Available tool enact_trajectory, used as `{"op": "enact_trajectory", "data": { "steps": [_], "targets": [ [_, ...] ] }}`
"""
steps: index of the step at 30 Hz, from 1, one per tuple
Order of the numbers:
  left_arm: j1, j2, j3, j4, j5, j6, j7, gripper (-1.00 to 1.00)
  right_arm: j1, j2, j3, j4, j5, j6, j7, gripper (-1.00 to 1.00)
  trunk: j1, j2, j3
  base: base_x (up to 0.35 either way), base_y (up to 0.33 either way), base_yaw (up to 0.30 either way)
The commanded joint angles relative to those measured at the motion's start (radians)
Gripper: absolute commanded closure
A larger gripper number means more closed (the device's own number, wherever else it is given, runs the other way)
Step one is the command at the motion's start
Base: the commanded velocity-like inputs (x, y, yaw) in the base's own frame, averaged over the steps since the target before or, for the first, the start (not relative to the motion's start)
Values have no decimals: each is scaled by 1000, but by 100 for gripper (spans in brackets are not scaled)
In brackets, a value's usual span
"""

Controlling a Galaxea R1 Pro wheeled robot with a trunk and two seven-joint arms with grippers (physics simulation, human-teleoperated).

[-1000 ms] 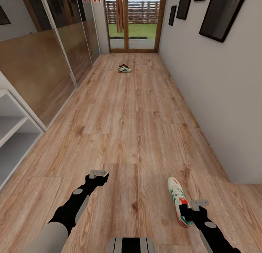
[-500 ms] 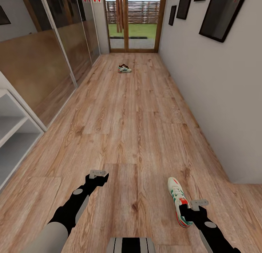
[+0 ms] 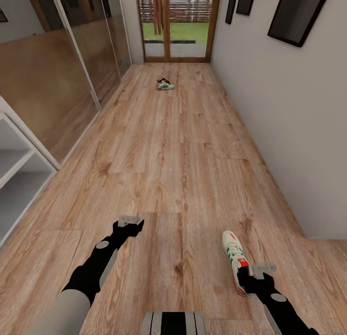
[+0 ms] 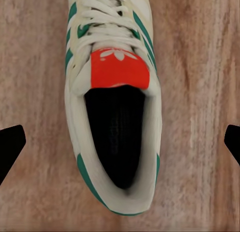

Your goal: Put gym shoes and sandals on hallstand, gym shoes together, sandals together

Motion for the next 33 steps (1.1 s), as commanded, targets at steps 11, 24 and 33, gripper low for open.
{"op": "enact_trajectory", "data": {
  "steps": [11,24,33],
  "targets": [
    [5,0,0,-96,1,89,-3,-100,0,0,0,-2,0,6,0,-100,5,-3,-59,0,0,0],
    [7,0,0,-102,0,91,-3,-100,0,0,0,-2,0,5,-1,-100,11,-6,-129,0,0,0],
    [8,0,-1,-103,-7,88,-5,-100,0,0,0,-2,0,4,-3,-100,15,-8,-178,0,0,0]
  ]
}}
